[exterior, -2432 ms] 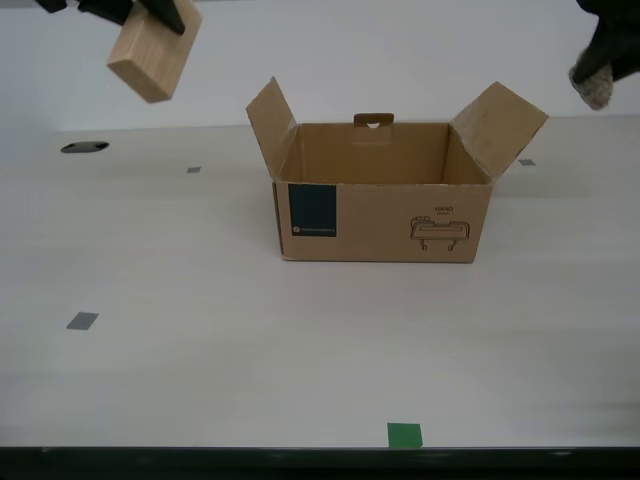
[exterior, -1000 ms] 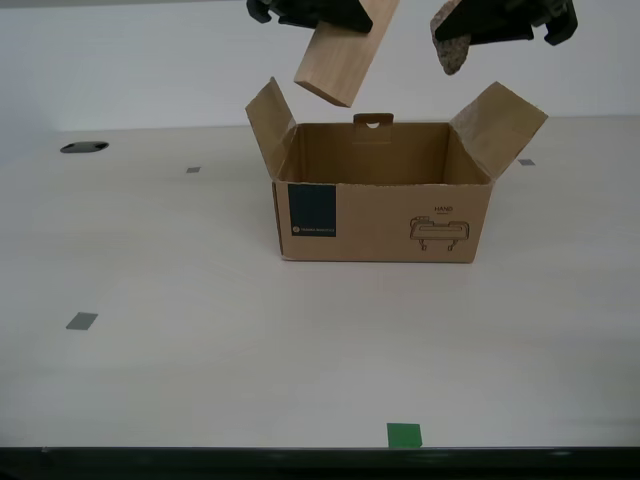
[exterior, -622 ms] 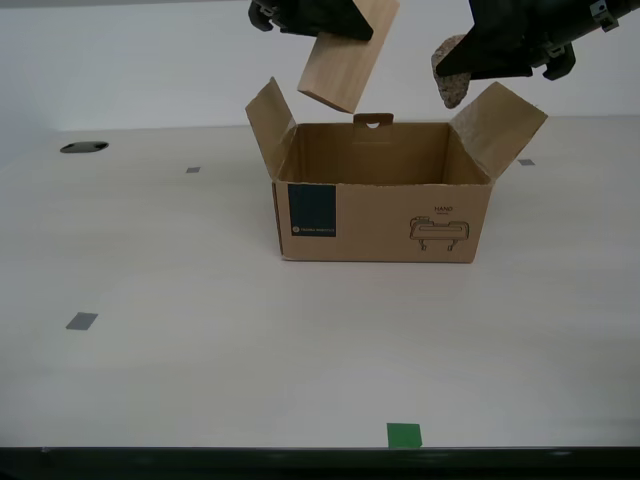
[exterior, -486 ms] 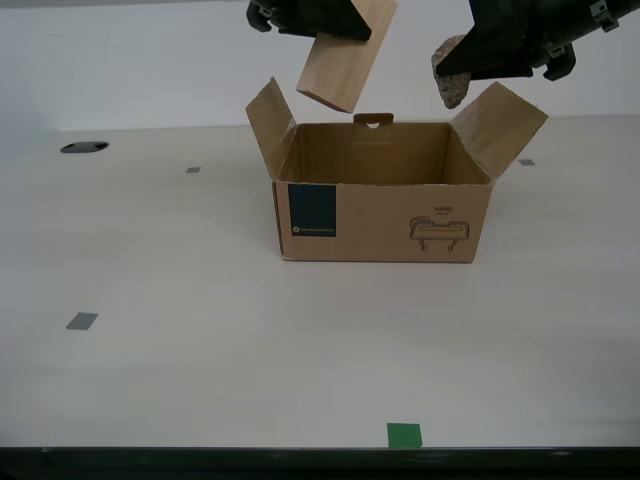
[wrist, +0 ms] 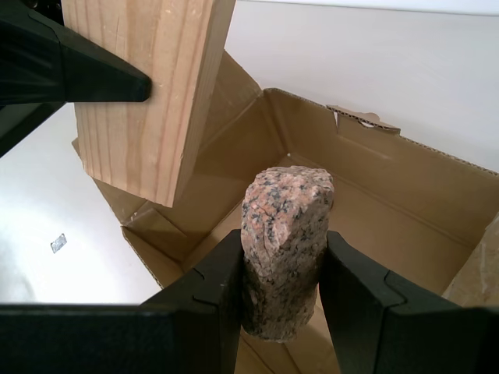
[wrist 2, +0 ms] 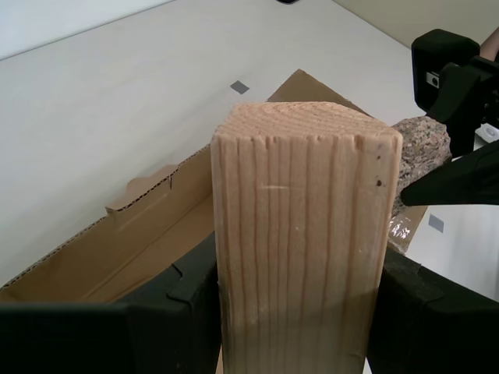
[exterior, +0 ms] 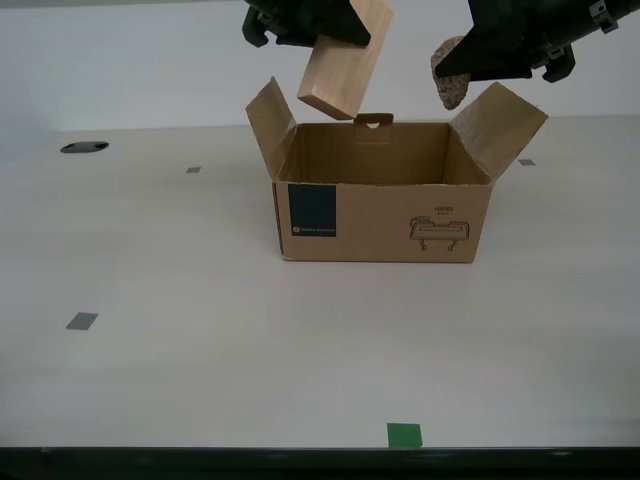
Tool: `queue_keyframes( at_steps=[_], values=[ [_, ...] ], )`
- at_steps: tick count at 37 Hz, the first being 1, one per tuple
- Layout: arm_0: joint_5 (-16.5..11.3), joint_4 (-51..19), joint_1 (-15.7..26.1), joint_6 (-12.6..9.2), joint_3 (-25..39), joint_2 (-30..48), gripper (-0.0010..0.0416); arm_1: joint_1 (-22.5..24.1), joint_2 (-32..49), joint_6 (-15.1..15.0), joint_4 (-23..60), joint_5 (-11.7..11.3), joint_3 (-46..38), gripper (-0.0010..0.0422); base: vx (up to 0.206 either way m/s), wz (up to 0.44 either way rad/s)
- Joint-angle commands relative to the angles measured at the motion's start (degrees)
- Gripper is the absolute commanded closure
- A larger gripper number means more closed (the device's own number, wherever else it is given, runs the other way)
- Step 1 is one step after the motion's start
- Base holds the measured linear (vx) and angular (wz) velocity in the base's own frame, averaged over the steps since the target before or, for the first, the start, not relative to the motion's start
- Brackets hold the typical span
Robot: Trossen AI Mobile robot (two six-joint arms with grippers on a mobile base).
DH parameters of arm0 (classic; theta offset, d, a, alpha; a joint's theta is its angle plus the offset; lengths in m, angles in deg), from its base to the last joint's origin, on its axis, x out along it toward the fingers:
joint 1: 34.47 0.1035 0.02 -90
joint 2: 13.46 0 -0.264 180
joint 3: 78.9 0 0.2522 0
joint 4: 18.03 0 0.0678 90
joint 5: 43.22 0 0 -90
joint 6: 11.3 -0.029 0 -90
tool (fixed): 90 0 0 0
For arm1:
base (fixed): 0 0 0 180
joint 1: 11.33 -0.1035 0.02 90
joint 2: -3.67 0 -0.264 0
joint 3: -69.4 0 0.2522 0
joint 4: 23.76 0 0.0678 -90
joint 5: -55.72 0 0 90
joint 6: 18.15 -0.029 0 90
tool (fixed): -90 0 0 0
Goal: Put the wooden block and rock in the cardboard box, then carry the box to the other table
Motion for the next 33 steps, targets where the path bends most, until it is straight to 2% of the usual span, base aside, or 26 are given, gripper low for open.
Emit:
queue_keyframes(
  at_steps=[1,7,11,15,33],
  values=[
    [0.17,0.31,0.02,-0.07,0.07,-0.02,0.0403,0.07,-0.04,-0.22,-0.15,0.22,-0.07,0.0360,0.000,0.000],
    [0.22,0.11,0.04,-0.04,0.07,-0.02,0.0399,0.07,-0.04,-0.22,-0.13,0.22,-0.07,0.0323,0.000,0.000],
    [0.26,0.11,0.04,-0.07,0.07,-0.02,0.0375,0.07,-0.04,-0.20,-0.15,0.22,-0.07,0.0304,0.000,0.000],
    [1.75,-0.04,0.07,-0.13,0.07,-0.02,0.0335,0.07,-0.04,-0.20,-0.15,0.20,-0.07,0.0286,0.000,0.000],
    [1.66,-0.09,0.09,-0.76,0.07,-0.02,0.0132,0.07,-0.04,0.48,-0.13,0.15,-0.07,0.0196,0.000,0.000]
  ],
)
